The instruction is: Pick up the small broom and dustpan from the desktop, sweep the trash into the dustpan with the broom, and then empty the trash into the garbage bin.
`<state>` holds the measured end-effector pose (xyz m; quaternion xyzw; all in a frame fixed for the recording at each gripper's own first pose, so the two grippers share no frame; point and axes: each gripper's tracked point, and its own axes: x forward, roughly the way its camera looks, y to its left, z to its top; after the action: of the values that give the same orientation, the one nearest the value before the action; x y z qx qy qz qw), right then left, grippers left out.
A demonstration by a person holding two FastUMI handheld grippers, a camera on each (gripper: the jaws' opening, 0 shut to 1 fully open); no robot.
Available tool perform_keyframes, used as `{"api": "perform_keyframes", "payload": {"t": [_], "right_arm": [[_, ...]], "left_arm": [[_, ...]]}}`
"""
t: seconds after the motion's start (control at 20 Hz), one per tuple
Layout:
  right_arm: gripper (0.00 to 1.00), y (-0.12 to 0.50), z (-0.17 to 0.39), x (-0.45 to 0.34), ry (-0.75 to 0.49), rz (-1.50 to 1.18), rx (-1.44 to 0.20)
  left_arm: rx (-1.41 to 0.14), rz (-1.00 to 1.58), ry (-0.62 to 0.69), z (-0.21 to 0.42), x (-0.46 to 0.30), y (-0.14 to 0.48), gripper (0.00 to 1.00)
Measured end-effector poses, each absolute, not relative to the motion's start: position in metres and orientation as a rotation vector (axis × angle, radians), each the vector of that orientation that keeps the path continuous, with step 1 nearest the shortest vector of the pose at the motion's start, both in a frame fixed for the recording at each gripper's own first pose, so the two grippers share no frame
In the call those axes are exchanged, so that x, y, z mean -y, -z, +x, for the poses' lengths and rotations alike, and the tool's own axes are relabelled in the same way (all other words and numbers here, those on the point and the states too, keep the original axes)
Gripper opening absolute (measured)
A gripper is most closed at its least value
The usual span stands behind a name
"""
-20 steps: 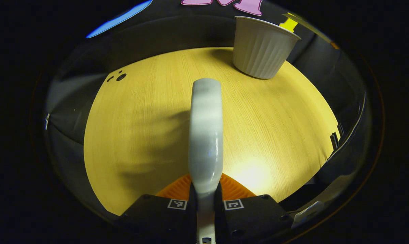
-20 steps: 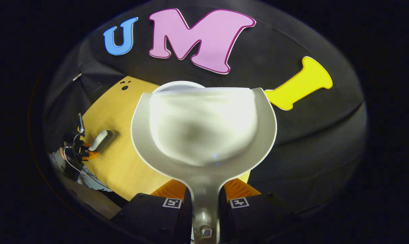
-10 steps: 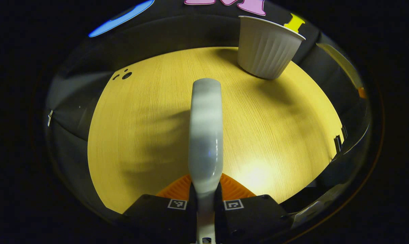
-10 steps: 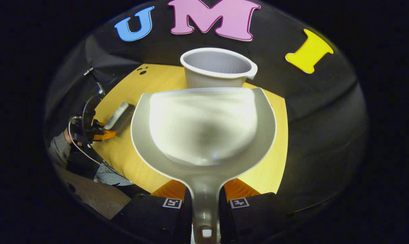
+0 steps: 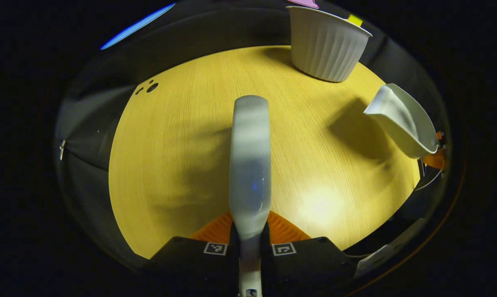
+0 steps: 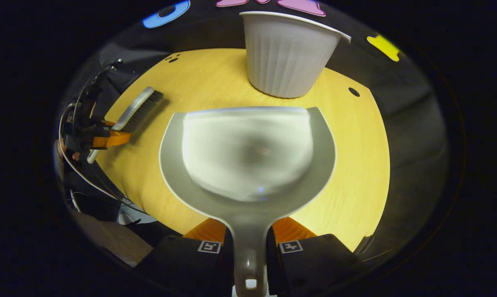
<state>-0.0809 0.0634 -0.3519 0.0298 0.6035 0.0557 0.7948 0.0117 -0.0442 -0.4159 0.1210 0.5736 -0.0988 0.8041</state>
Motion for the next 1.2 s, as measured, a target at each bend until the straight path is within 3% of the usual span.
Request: {"api": "perform_keyframes", "payload": {"t": [0.35, 0.6, 0.8, 0.85, 0.9, 0.95, 1.2], "right_arm": [[0.36, 0.394, -0.074, -0.071, -0.059, 0.091, -1.324], [0.36, 0.410, -0.083, -0.084, -0.082, 0.102, -1.342], [0.41, 0.411, -0.088, -0.084, -0.087, 0.115, -1.346], [0.36, 0.412, -0.089, -0.084, -0.094, 0.117, -1.357], [0.41, 0.412, -0.090, -0.084, -0.099, 0.120, -1.360], [0.41, 0.412, -0.089, -0.084, -0.105, 0.125, -1.366], [0.40, 0.384, -0.091, -0.080, -0.129, 0.149, -1.346]], "left_arm": [[-1.261, 0.265, 0.189, 0.010, 0.044, 0.424, 0.25], [-1.277, 0.261, 0.189, 0.012, 0.044, 0.431, 0.27], [-1.288, 0.279, 0.198, 0.012, 0.042, 0.435, 0.28], [-1.288, 0.287, 0.197, 0.012, 0.043, 0.435, 0.28], [-1.282, 0.298, 0.197, 0.012, 0.045, 0.434, 0.31], [-1.277, 0.308, 0.199, 0.014, 0.046, 0.433, 0.26], [-1.254, 0.348, 0.187, 0.008, 0.039, 0.417, 0.31]]}}
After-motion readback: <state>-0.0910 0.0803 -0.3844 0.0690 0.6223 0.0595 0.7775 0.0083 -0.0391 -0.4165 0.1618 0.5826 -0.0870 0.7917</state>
